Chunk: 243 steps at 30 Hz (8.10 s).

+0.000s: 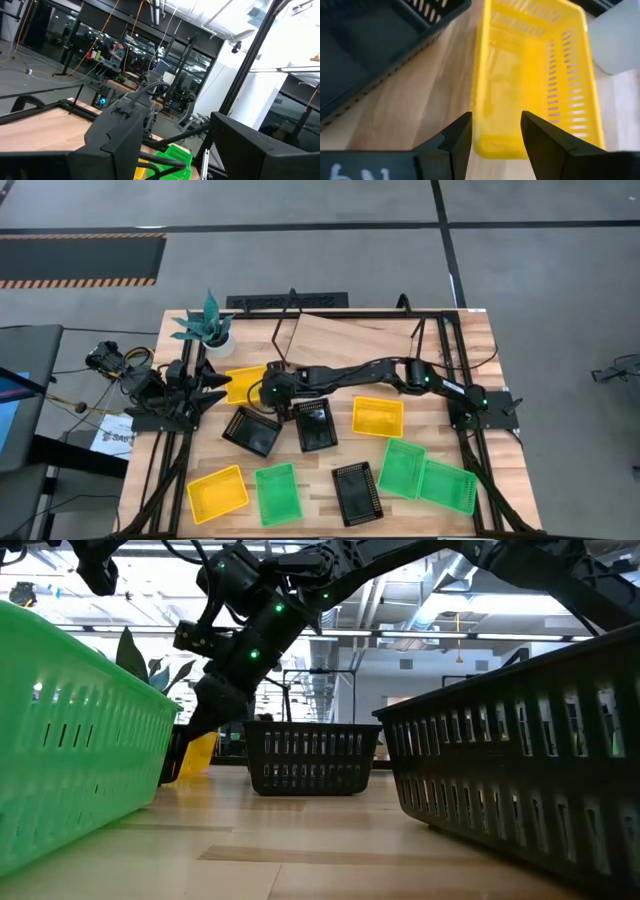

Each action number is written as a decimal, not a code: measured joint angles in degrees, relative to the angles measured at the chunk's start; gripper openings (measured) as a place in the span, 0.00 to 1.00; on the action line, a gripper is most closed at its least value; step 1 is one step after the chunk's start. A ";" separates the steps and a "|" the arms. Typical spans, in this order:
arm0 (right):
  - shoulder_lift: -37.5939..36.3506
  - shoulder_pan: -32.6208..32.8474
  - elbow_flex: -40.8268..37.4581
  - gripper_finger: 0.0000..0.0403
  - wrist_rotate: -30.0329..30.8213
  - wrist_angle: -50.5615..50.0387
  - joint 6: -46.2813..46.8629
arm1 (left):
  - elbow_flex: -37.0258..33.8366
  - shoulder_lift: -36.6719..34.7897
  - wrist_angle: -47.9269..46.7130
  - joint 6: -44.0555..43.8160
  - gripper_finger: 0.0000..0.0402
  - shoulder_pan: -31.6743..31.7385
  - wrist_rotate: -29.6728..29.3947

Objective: Stack baskets on shelf by color
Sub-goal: Put the left yellow bin into the shelf

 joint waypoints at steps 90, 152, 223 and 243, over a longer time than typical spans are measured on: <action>-46.19 -13.38 -56.76 0.14 8.95 5.43 -9.44 | -0.04 0.00 -4.35 -0.59 0.55 0.00 -1.87; -32.90 -10.79 -35.39 0.45 6.41 11.81 5.55 | -0.04 0.02 -8.57 -1.56 0.55 0.00 -3.98; -27.54 -10.74 -23.10 0.05 5.08 -25.78 -43.45 | -0.04 0.00 -12.07 -6.12 0.55 0.00 -2.91; -27.54 -13.80 -23.10 0.37 5.36 -24.28 -44.07 | -0.04 0.00 -12.02 -6.12 0.55 -0.01 -2.97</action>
